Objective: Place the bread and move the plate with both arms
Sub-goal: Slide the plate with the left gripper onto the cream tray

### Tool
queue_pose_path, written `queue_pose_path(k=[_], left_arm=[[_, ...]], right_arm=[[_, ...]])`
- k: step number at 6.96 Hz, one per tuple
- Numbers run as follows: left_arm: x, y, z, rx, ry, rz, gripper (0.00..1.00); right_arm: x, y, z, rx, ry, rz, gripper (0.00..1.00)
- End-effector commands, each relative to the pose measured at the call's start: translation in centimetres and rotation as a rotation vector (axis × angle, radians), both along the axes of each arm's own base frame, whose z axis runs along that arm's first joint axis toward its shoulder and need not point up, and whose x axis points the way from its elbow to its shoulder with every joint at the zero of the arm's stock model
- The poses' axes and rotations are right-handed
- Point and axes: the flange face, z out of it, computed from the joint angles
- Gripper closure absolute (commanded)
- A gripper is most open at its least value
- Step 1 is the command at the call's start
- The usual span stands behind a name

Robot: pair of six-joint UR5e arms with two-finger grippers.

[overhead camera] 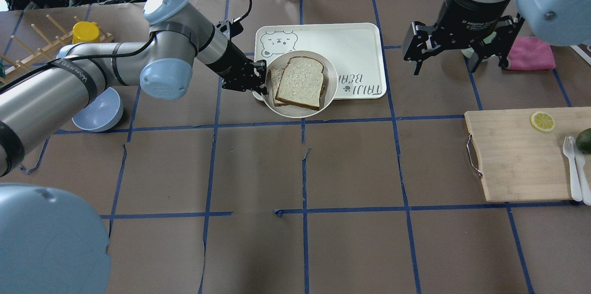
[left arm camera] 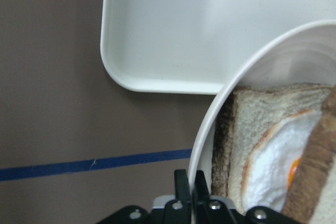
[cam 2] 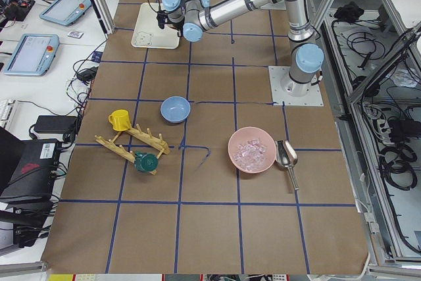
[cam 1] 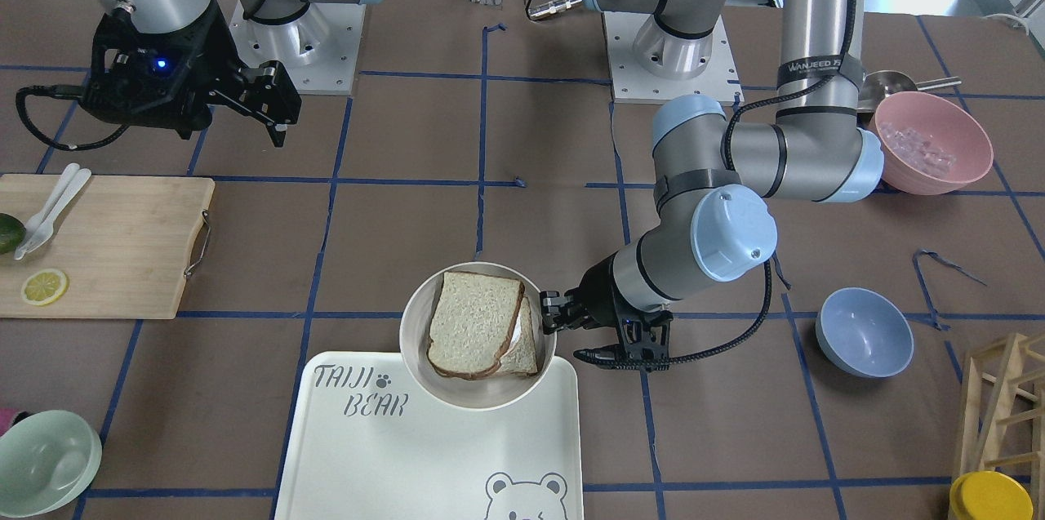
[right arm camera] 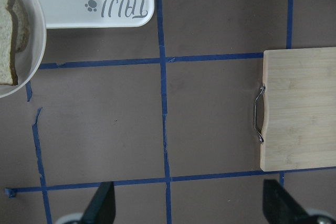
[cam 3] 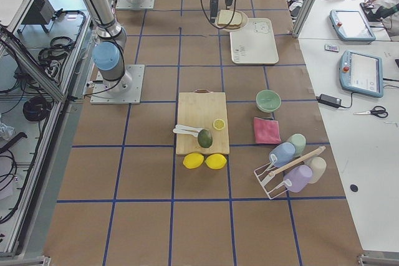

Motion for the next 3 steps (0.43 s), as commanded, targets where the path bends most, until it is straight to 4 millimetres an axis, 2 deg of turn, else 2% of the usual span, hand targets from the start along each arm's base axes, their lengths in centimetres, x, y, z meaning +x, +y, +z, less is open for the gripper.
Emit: queue_pose_path(k=[1,3], left_arm=[[-0.4,-5.5,-1.2,-0.012,0.002,0.022,1.0],[-1.4,-8.7,-3.4,-0.012,0.002,0.025,1.0]], right_arm=[[0.0,0.0,0.0,-0.001,0.0,0.001,0.0],[-0.1,0.0,0.0,0.001,0.0,0.0,0.0]])
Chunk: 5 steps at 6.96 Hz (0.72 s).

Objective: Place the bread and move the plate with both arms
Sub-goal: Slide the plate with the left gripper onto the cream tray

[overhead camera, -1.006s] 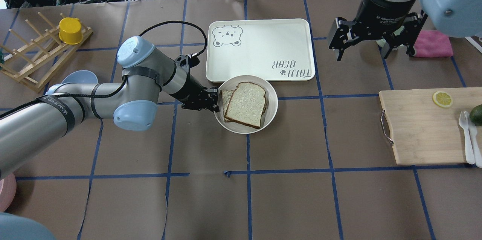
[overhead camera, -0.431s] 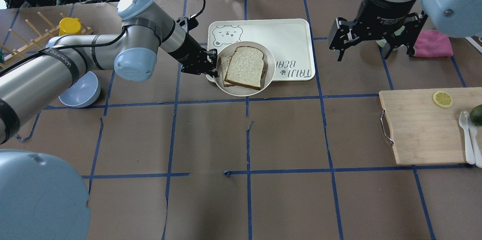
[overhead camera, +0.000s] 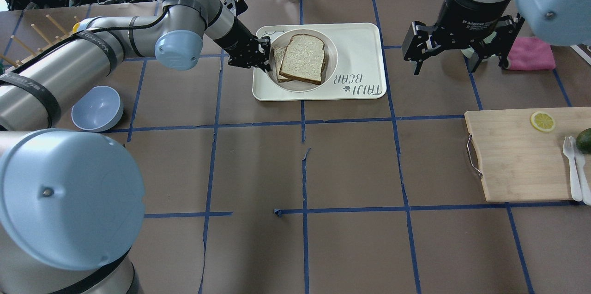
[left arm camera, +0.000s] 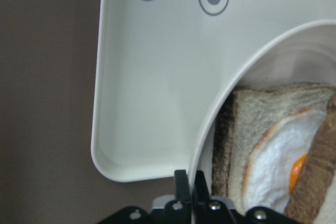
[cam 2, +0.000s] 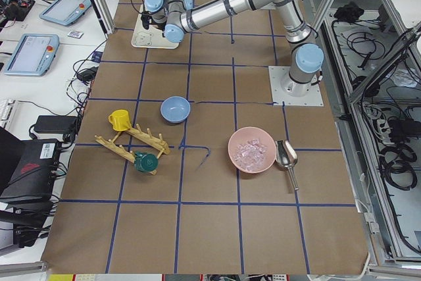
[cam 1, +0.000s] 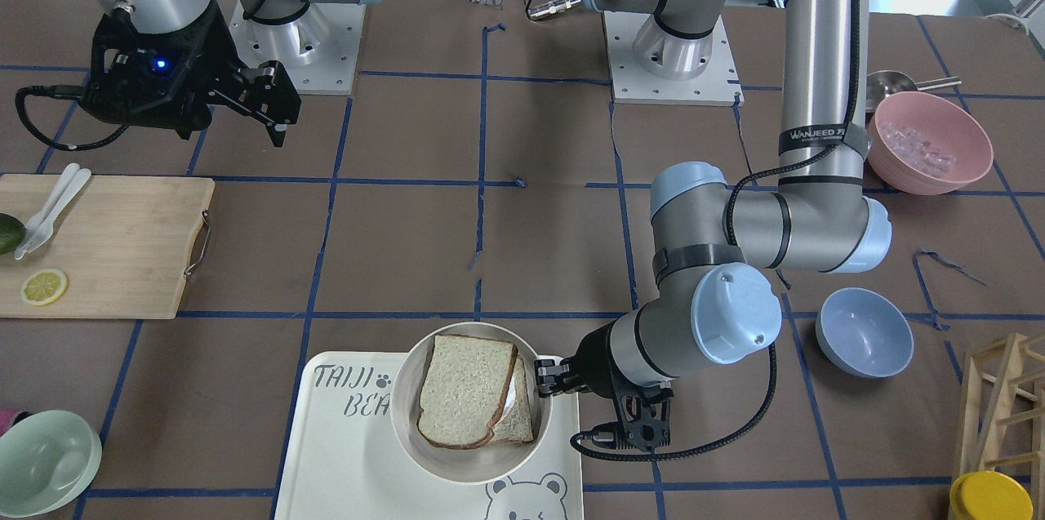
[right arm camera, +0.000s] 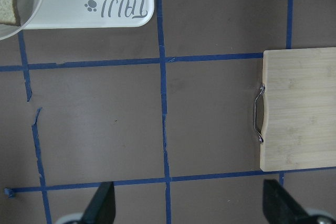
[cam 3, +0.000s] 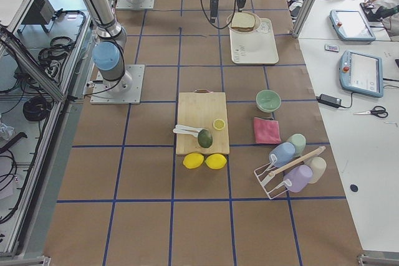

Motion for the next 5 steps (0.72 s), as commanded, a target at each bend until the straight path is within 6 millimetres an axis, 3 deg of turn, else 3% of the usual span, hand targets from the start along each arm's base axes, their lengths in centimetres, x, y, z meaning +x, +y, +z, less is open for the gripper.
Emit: queue_pose_path(k=[1,5], left_arm=[[-1.6,-3.2,-2.1,-0.005,-0.003,0.002,1.0],[-2.3,-3.7,-4.0,0.012,-0.006,0.001,1.0]], right_arm=[[0.0,0.0,0.0,0.0,0.0,-0.001,0.0],[-0.1,-0.1,0.0,-0.004,0.001,0.002,0.0]])
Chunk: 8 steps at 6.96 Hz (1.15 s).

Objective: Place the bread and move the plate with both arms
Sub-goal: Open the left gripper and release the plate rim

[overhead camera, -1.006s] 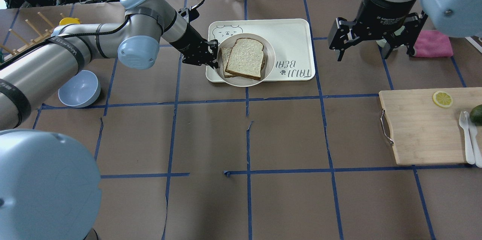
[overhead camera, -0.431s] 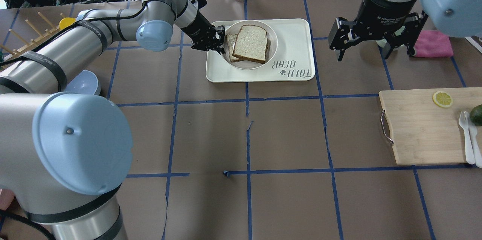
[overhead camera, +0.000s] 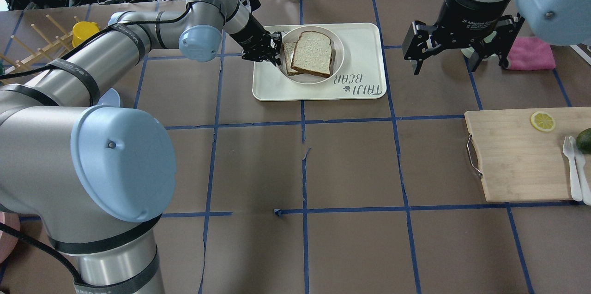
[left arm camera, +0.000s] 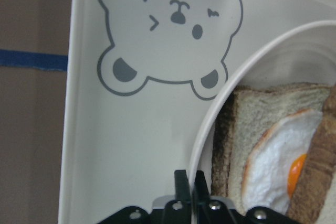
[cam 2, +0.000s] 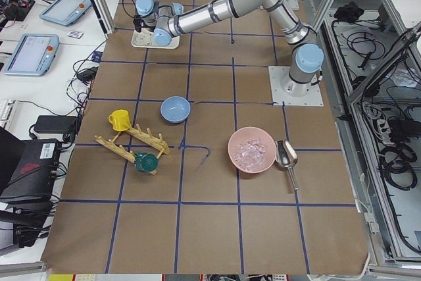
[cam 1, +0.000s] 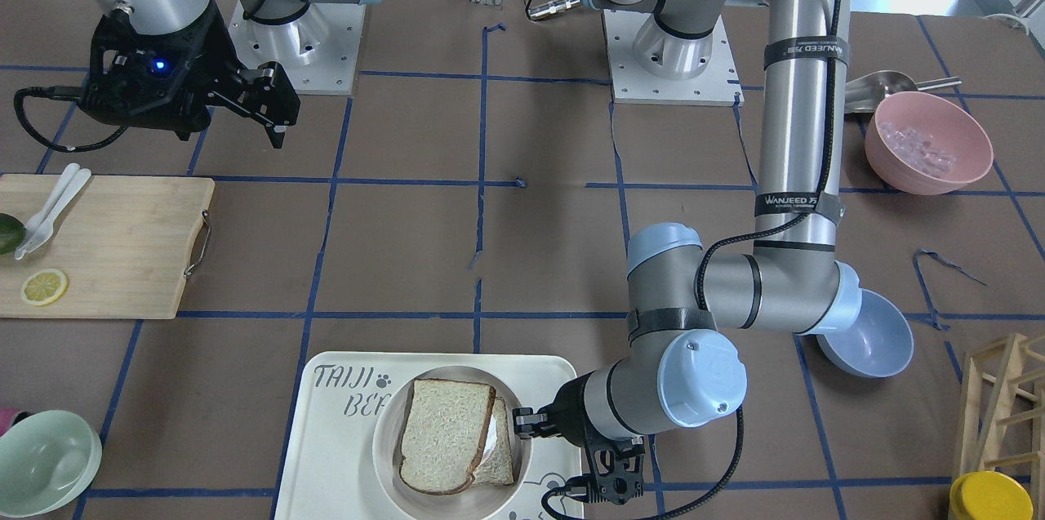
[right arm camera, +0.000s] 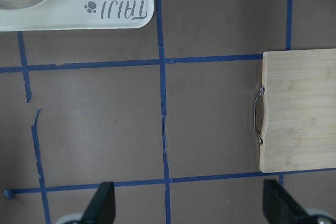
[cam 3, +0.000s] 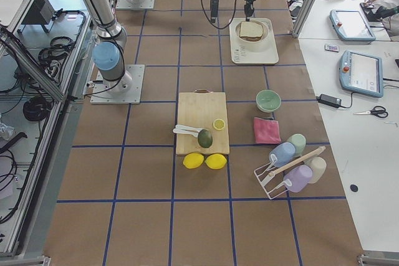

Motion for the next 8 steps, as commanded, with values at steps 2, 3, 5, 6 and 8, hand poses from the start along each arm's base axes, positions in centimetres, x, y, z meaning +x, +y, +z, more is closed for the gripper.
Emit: queue_pose_path(k=[2,3,5,6,8], left_arm=[[-0.2,0.2,-1.0,0.022,-0.003,0.001,1.0],[-0.3,0.3,-1.0,0.025,-0.003,0.006,1.0],[-0.8,0.4,-0.9,0.023,-0.005,-0.001,0.68],[-0.6,0.4,-0.8,0.02,-0.024,-0.001,0.27],[-0.5,0.8,1.5,0.0,-0.03,-0.005,0.18]], right_arm=[[0.0,0.0,0.0,-0.001,0.0,0.001,0.0],[0.0,0.0,0.1,-0.004,0.0,0.001,0.0],[0.0,0.0,0.1,-0.004,0.001,0.0,0.0],[0.0,0.0,0.0,-0.002,0.001,0.0,0.0],[0.0,0.0,0.1,-0.004,0.001,0.0,0.0]])
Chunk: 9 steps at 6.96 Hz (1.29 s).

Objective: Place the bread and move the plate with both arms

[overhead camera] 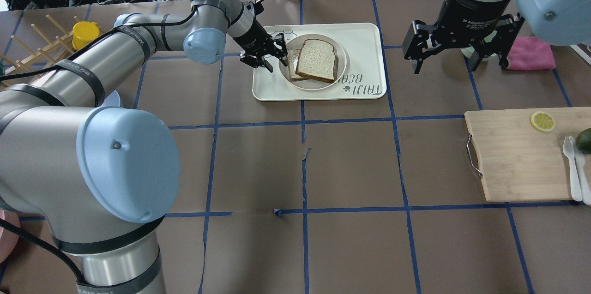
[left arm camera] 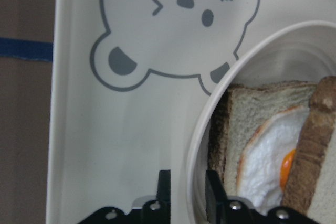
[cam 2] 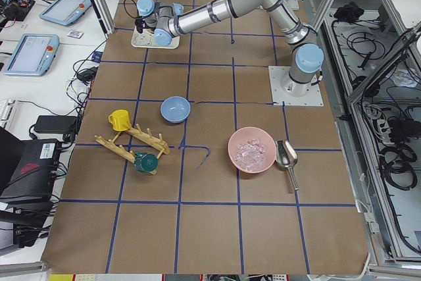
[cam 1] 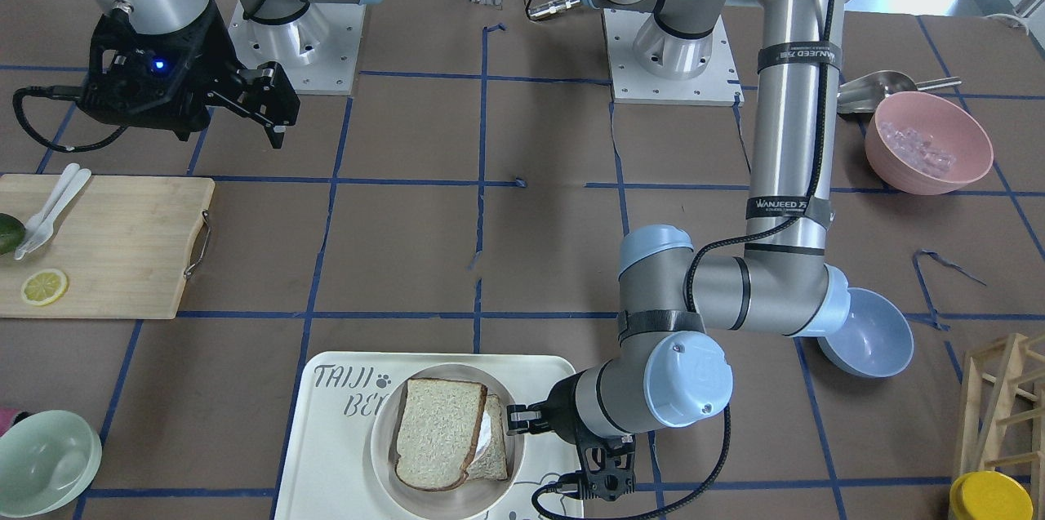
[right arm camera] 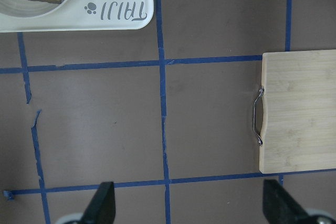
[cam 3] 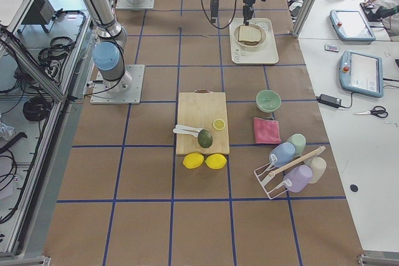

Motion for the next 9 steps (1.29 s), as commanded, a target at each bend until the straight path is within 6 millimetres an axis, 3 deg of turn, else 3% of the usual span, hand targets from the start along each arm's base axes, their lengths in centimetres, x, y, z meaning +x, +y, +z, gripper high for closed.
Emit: queue_pose_path(k=[1,3,5,9], left_arm=[[0.0,1.6,4.4,0.026,-0.006,-0.015,0.18],[0.3,5.6,12.9,0.092,-0.047,-0.025,0.19],[1.2,11.2,20.7,0.141,-0.112,-0.064,0.15],[3.1,23.1,29.3,0.066,-0.199,-0.076,0.08]], right_arm=[[0.0,0.0,0.0,0.001,0.0,0.0,0.0],[0.1,0.1,0.0,0.004,0.0,0.001,0.0],[0.0,0.1,0.0,0.006,-0.002,0.001,0.0],[0.2,0.2,0.2,0.001,-0.019,0.021,0.0]])
